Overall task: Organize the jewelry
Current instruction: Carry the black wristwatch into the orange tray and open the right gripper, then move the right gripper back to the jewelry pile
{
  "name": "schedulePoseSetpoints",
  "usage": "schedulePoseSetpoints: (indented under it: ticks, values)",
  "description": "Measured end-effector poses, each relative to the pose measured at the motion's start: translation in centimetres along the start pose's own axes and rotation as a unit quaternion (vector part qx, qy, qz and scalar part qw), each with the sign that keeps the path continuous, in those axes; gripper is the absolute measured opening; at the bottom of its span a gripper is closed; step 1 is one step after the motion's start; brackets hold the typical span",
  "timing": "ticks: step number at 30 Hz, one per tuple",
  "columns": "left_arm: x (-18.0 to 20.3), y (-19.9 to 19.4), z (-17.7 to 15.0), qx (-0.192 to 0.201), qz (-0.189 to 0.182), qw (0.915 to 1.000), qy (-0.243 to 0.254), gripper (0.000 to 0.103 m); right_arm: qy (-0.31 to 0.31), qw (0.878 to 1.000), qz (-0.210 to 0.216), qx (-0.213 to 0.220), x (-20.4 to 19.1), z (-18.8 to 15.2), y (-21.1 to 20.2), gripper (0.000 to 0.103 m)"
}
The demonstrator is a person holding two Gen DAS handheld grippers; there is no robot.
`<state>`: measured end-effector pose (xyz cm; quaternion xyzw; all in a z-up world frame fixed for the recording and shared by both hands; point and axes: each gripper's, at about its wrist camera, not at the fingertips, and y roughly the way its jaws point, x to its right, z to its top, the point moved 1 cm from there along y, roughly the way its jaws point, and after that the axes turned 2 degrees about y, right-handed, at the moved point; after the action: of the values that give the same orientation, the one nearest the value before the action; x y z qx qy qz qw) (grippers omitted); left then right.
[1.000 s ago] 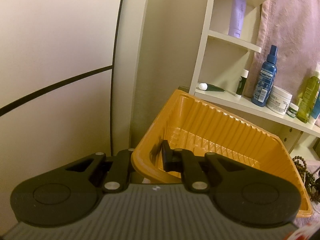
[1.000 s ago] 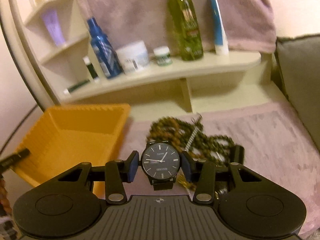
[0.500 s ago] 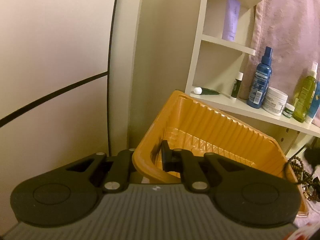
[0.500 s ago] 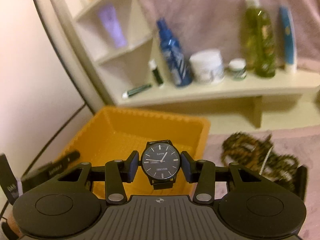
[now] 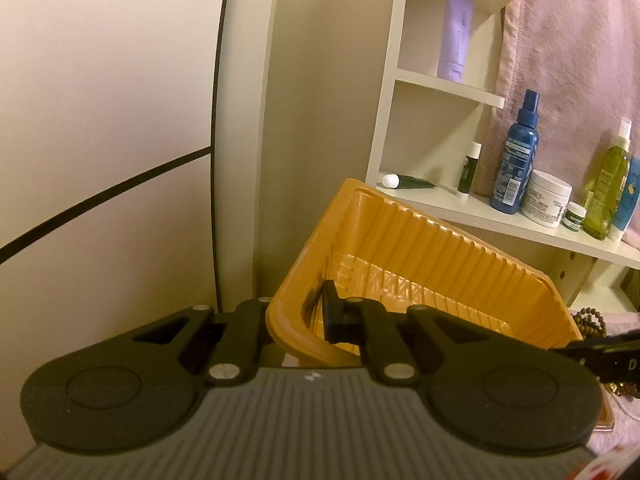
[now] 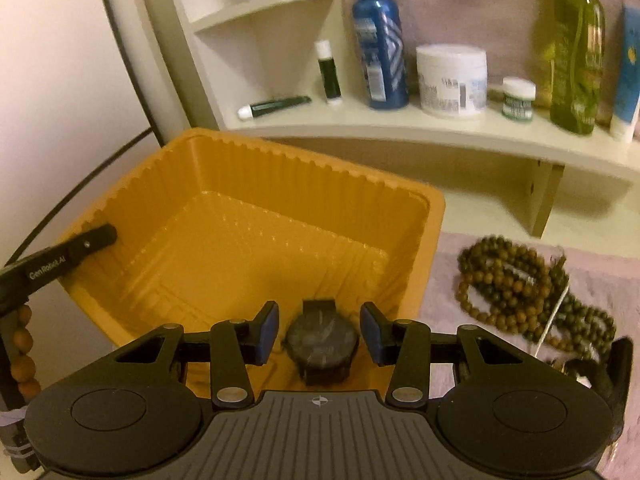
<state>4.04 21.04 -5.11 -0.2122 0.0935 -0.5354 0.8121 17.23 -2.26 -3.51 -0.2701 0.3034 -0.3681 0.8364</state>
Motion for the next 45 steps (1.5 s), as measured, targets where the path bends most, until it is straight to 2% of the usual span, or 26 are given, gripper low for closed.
schedulePoseSetpoints:
  ticks: [4,8,13,17,21,23,25,30,38,41,45]
  values:
    - [0.1,-0.2,0.1,0.002,-0.001,1.0000,0.003,0.010,0.012,1.000,0.009,0.019,0.4,0.3,-1.6,0.057]
    - [0.0,-0.2,0.0,0.001,-0.001,1.0000,0.002,0.010,0.038,0.999,0.006,0.038,2.1,-0.2,-4.1,0.057]
    - [0.0,-0.2,0.1,0.001,-0.001,1.0000,0.003,0.010,0.071,0.996,-0.024,0.044,5.1,-1.6,-6.5,0.057]
    - [0.1,-0.2,0.1,0.001,0.001,1.0000,0.004,0.010,0.084,0.995,-0.051,0.032,7.3,-2.8,-7.2,0.057]
    - [0.1,-0.1,0.1,0.000,0.002,1.0000,0.005,0.010,0.082,0.995,-0.057,0.018,8.3,-3.8,-6.4,0.056]
    - [0.2,-0.1,0.1,0.000,0.002,1.0000,0.005,0.010,0.070,0.996,-0.059,0.008,8.2,-4.1,-5.5,0.049]
    - [0.2,-0.1,0.2,0.000,0.003,1.0000,0.005,0.010,0.060,0.997,-0.054,-0.004,8.2,-4.4,-4.6,0.035]
    - [0.2,-0.1,0.2,-0.001,0.003,1.0000,0.005,0.010,0.046,0.997,-0.060,-0.012,8.0,-4.7,-2.8,0.025]
    - [0.2,-0.1,0.2,-0.001,0.003,1.0000,0.004,0.010,0.033,0.997,-0.072,-0.023,8.0,-4.0,-0.9,0.018]
    - [0.2,-0.2,0.2,-0.001,0.003,1.0000,0.004,0.010,0.018,0.996,-0.083,-0.024,7.8,-4.0,-0.7,0.010]
    - [0.1,-0.2,0.2,-0.001,0.002,1.0000,0.003,0.010,0.023,0.996,-0.084,-0.021,7.8,-4.0,-0.8,0.009]
